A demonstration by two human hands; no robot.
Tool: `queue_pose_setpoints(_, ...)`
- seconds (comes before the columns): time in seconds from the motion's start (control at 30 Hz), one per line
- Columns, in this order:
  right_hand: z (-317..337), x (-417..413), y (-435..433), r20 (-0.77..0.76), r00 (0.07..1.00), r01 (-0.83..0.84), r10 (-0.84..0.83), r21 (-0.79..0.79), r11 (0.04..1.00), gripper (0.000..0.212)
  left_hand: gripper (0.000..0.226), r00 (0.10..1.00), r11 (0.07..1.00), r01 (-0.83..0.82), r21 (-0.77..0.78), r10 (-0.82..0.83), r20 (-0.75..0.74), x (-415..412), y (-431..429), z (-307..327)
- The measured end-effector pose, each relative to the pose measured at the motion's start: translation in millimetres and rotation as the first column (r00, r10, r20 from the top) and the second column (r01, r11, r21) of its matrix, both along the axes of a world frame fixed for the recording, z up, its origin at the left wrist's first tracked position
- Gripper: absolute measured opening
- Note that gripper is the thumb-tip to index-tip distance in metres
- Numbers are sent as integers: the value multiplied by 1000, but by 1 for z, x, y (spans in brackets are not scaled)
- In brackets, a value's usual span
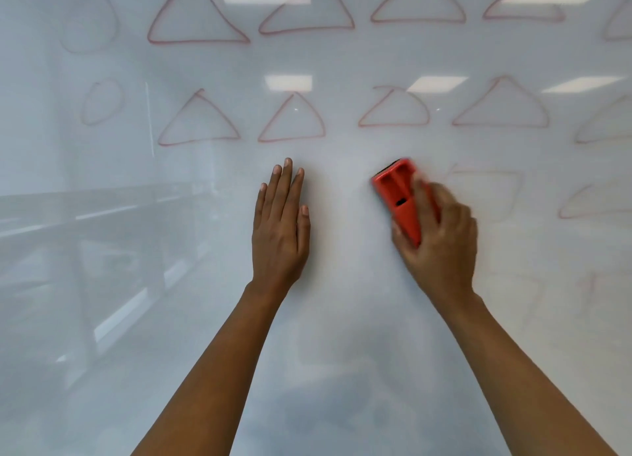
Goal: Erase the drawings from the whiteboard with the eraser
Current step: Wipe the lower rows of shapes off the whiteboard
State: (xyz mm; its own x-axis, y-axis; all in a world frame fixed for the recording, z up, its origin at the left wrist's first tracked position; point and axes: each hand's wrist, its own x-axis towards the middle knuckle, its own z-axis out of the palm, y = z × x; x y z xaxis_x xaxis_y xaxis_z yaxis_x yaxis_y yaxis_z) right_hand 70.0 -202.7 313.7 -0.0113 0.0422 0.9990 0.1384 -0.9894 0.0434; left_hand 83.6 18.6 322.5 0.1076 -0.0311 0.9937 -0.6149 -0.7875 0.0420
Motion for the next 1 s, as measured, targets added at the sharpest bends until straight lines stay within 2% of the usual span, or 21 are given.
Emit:
queue_pose_setpoints(0.07,12,-3,-2,11,1000,-25,23,243,970,64,49,1000,1000,0,5,0,-4,-1,-7,0)
queue_pose_setpoints(0.1,16,-3,1,9,999,-34,33,312,950,64,49,1000,1000,0,7,0,-3,-1,-11,1)
queue_pose_setpoints(0.17,16,-3,10,4,999,-41,42,322,946,65,49,1000,1000,1,8,-1,-3,-1,-19,1)
queue_pose_setpoints(0.2,11,-3,12,-4,999,-39,41,256,966,66,49,1000,1000,3,9,-3,-4,-1,-24,0)
queue_pose_setpoints(0.27,-5,-2,10,-35,999,-32,33,8,999,67,49,1000,1000,9,10,-9,-8,0,-31,-1)
queue_pose_setpoints(0.33,-19,-2,-2,-64,998,-35,19,-254,967,68,49,1000,1000,16,9,-16,-12,0,-40,-2)
queue_pose_setpoints(0.4,-23,-2,-22,-70,998,-28,1,-381,924,68,49,1000,1000,13,16,-13,-5,1,-47,-2)
queue_pose_setpoints(0.43,-22,-2,-32,-66,998,-15,-10,-369,929,68,49,1000,1000,9,20,-10,1,1,-50,-1)
queue_pose_setpoints(0.47,-18,-2,-41,-56,998,-4,-14,-298,955,67,49,1000,1000,4,23,-4,7,2,-54,0)
queue_pose_setpoints(0.53,-5,-4,-52,-36,999,-4,3,-24,1000,64,49,1000,1000,1,17,-1,17,4,-64,1)
queue_pose_setpoints(0.6,9,-6,-46,-25,999,-36,42,201,979,65,49,1000,1000,-10,5,10,18,5,-72,2)
queue_pose_setpoints(0.67,14,-6,-32,-22,997,-64,72,266,962,66,49,998,998,-61,-2,61,32,9,-77,0)
queue_pose_setpoints(0.73,9,-5,-21,-19,998,-56,61,203,978,66,48,991,992,-122,-12,123,56,12,-79,-2)
queue_pose_setpoints(0.83,-10,0,-14,-28,999,-34,34,-12,999,65,47,985,989,-149,-24,151,82,16,-77,-4)
queue_pose_setpoints(1.0,-44,2,-18,-53,998,-41,29,-232,972,64,47,983,987,-157,-29,159,89,16,-75,-1)
